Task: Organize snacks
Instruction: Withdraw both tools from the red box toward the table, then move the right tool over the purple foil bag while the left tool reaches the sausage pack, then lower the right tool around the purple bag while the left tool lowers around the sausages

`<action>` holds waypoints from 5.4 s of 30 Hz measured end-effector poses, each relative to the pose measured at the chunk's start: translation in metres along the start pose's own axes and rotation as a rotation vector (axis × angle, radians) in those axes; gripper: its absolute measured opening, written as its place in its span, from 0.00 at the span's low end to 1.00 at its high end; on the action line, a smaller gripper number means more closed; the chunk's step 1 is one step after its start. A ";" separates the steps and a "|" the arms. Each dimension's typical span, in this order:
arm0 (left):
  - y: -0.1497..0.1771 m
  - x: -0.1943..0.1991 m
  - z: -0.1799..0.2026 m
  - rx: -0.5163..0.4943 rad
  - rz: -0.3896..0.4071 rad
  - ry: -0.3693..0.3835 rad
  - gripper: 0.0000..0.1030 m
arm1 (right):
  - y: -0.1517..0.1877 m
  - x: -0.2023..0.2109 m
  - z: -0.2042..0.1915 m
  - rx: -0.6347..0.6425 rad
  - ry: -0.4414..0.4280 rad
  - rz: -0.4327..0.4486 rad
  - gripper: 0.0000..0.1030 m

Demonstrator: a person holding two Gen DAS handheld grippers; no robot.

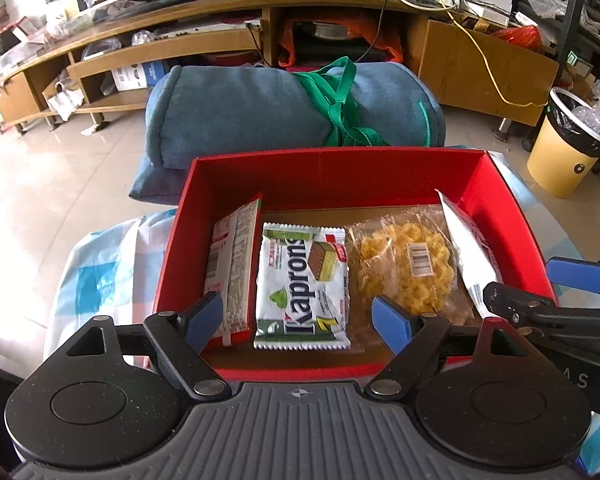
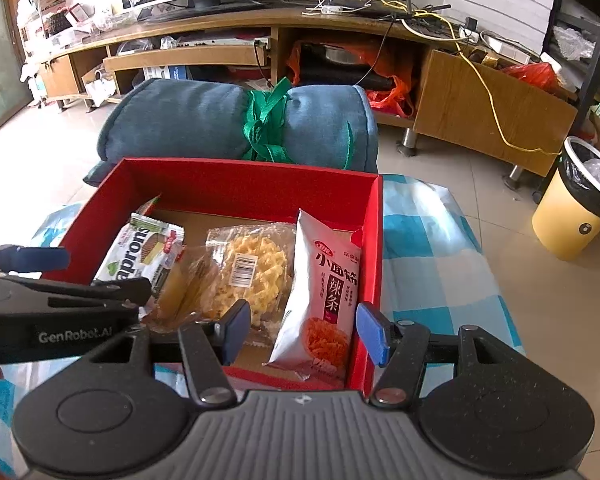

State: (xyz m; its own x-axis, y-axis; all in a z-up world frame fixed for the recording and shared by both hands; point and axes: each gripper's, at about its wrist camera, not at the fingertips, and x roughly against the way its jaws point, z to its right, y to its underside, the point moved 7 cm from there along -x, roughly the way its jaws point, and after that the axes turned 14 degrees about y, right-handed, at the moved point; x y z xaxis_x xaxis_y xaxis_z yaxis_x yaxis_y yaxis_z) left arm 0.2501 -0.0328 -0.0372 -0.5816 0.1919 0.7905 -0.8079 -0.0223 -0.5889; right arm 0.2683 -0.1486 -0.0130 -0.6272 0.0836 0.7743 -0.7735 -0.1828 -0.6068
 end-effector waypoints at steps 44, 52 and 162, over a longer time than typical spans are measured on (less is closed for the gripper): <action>0.137 0.042 0.032 -0.130 -0.179 0.165 0.87 | 0.137 0.069 0.021 -0.117 -0.012 -0.154 0.57; 0.172 0.040 0.052 -0.250 -0.285 0.299 0.87 | 0.150 0.069 0.023 -0.114 -0.013 -0.179 0.57; 0.199 0.031 0.020 -0.247 -0.372 0.317 0.89 | 0.160 0.017 0.032 -0.081 0.024 -0.441 0.70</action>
State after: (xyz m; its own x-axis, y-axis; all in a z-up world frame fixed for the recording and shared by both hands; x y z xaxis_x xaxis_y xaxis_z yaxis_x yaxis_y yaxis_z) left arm 0.0694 -0.0510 -0.1259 -0.1727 0.4296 0.8863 -0.8850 0.3274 -0.3311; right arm 0.1367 -0.2077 -0.0914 -0.2371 0.1589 0.9584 -0.9714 -0.0476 -0.2325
